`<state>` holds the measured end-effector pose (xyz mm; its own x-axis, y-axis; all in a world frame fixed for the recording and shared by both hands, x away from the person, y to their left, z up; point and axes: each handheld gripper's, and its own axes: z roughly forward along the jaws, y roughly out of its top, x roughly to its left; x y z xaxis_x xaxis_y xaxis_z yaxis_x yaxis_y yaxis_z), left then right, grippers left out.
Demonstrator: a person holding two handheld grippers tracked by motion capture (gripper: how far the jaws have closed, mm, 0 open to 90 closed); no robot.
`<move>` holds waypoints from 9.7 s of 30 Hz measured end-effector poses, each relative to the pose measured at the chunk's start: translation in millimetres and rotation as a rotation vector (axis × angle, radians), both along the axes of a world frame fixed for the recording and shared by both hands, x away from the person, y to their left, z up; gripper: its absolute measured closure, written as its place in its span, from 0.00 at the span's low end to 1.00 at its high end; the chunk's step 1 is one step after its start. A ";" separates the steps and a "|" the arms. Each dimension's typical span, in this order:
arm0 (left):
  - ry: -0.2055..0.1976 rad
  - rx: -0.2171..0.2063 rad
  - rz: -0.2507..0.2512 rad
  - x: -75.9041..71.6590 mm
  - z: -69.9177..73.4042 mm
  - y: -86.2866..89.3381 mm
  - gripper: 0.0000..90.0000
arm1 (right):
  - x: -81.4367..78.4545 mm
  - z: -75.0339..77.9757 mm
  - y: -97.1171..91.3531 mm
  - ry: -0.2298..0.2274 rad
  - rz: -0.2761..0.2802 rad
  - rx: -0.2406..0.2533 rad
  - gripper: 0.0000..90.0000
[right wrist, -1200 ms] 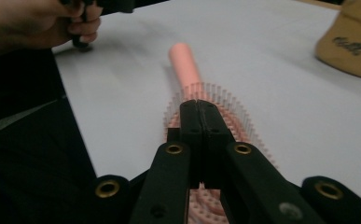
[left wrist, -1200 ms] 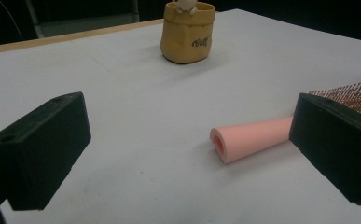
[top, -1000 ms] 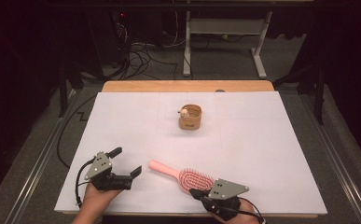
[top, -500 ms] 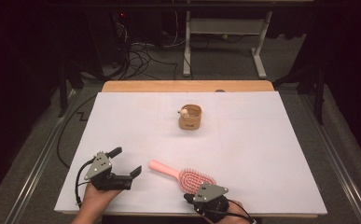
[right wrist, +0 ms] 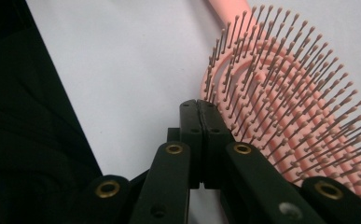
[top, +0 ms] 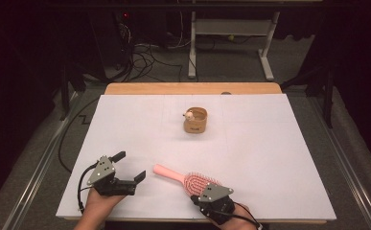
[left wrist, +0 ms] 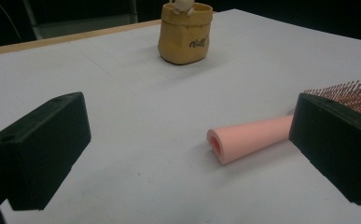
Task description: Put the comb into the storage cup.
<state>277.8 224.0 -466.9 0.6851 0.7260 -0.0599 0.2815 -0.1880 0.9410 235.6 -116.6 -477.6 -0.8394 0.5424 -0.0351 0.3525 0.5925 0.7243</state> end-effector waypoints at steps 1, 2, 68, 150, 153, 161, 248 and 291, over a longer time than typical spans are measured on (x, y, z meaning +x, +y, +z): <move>0.001 0.000 -0.001 0.0 -0.1 0.0 0.00 | 0.9 0.0 -0.1 0.000 -0.007 0.000 1.00; 0.001 0.000 -0.001 0.1 -0.2 -0.2 0.00 | 1.5 -0.2 -0.2 -0.002 -0.012 0.003 1.00; -0.004 -0.035 0.002 -3.1 2.5 6.2 0.00 | 66.7 29.5 23.5 -0.009 -0.160 0.181 1.00; 0.005 -0.056 -0.034 1.5 1.4 1.9 0.00 | 80.6 14.9 -77.4 0.074 -0.114 0.004 0.00; 0.007 -0.058 -0.035 1.4 1.2 1.4 0.00 | 83.1 15.5 -74.4 0.088 -0.088 -0.033 0.00; 0.010 -0.062 -0.040 1.3 0.5 1.6 0.00 | 93.8 23.3 -61.7 0.093 -0.024 -0.137 0.00; 0.015 -0.070 -0.041 0.9 -2.1 2.4 0.00 | 139.8 19.9 17.7 0.168 0.209 -0.304 0.22; 0.010 -0.068 -0.033 0.4 -1.5 4.6 0.00 | 142.9 29.6 17.9 0.191 0.193 -0.319 0.23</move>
<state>278.3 228.6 -468.5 0.7076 0.6971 -0.1156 0.2858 -0.1326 0.9491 378.5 -98.7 -448.0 -0.9323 0.3616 -0.0091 0.3235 0.8448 0.4263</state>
